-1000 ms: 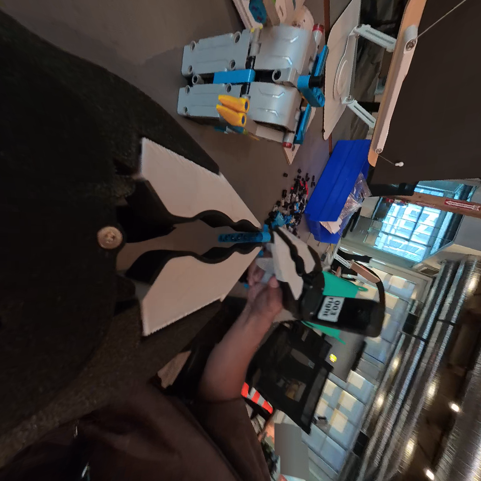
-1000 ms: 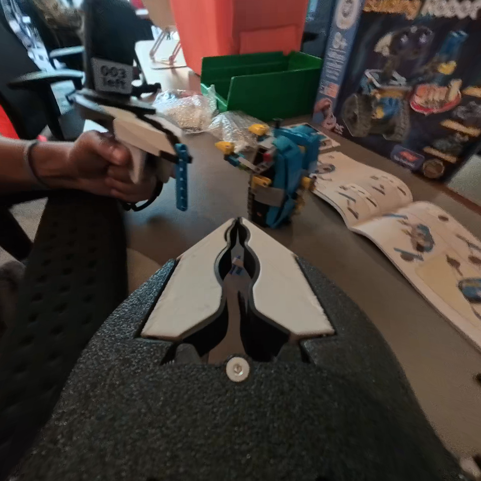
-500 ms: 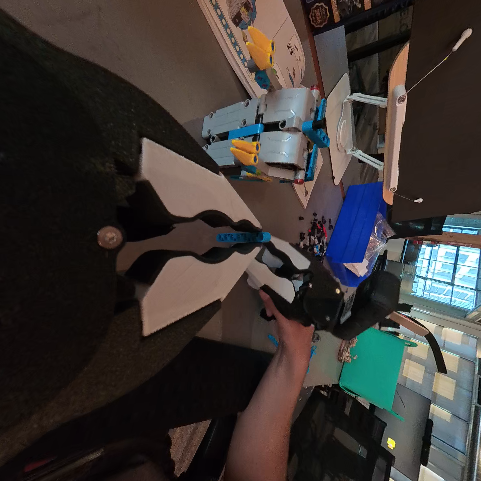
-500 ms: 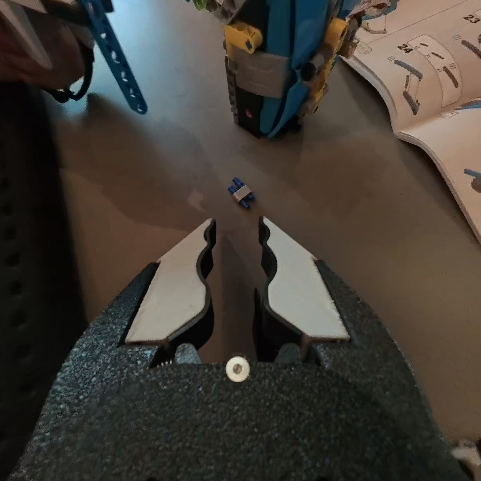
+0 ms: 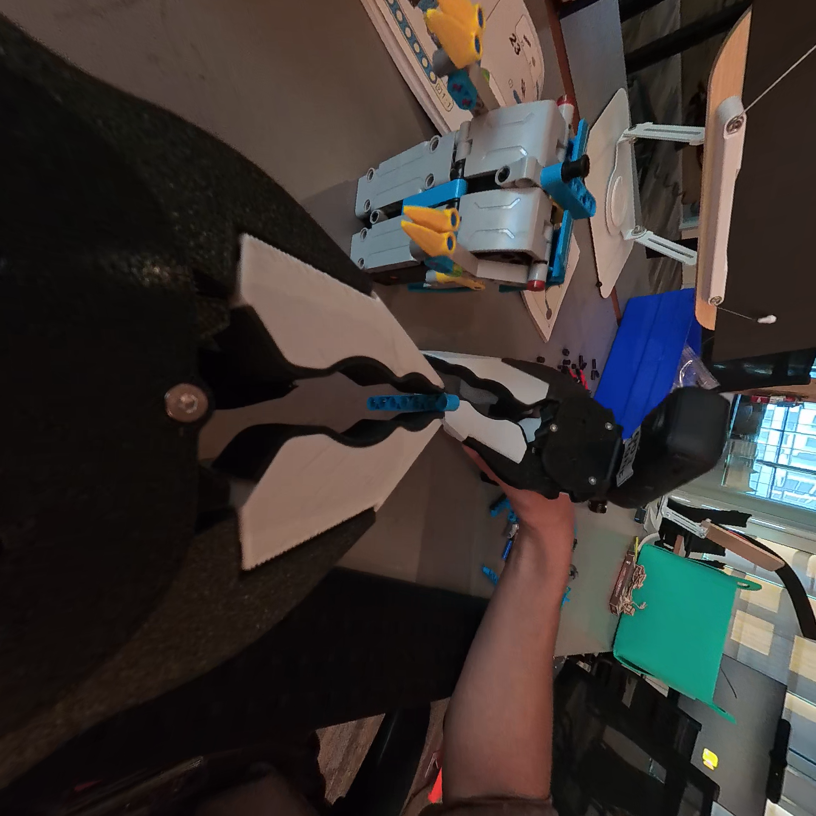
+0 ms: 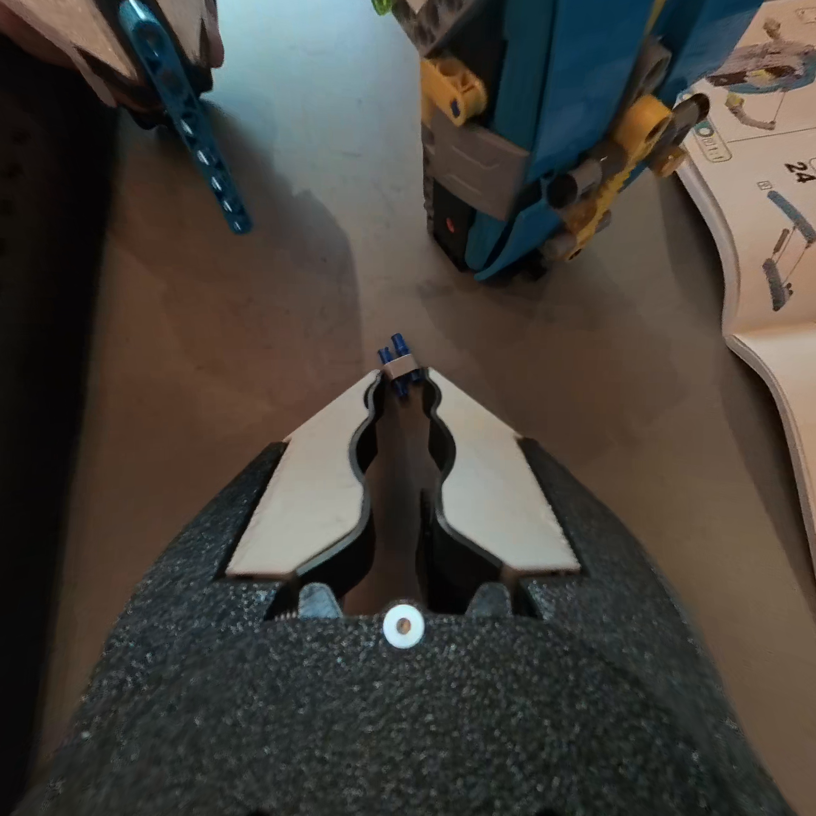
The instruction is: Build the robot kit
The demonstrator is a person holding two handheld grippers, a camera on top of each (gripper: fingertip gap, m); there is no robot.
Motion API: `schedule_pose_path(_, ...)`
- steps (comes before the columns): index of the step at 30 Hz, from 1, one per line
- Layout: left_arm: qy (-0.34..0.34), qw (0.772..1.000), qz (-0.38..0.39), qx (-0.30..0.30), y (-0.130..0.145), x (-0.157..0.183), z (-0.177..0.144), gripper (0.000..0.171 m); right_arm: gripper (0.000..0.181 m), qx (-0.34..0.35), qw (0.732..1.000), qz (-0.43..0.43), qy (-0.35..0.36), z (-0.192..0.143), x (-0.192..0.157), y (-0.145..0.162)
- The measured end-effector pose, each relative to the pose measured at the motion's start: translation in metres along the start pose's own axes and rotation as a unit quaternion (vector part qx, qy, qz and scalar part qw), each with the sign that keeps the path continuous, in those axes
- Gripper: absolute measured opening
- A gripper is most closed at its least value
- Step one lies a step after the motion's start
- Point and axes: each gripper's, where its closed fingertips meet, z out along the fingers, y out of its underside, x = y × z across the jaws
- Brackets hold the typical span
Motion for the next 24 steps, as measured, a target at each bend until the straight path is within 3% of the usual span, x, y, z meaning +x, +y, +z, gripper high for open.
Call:
schedule_pose_path(4,-0.009,1.000,-0.026,-0.010,0.004,-0.007,0.002,0.007,0.015,0.014,0.999,-0.027,0.012,-0.004,-0.004,-0.005)
schedule_pose_path(9,-0.018,0.998,-0.051,-0.020,0.008,-0.014,0.002,0.007,0.015,0.120,0.987,-0.096,0.051,-0.033,-0.034,-0.053)
schedule_pose_path(14,0.014,0.998,-0.054,-0.004,0.003,-0.003,0.004,0.007,0.015,0.168,0.966,-0.162,0.109,-0.051,-0.063,-0.083)
schedule_pose_path(17,0.044,0.997,-0.059,0.023,-0.007,0.009,0.004,0.007,0.015,0.171,0.967,-0.157,0.105,-0.046,-0.068,-0.087)
schedule_pose_path(24,0.003,1.000,-0.026,0.014,-0.005,0.003,0.007,0.007,0.015,0.154,0.967,-0.148,0.136,-0.033,-0.060,-0.083)
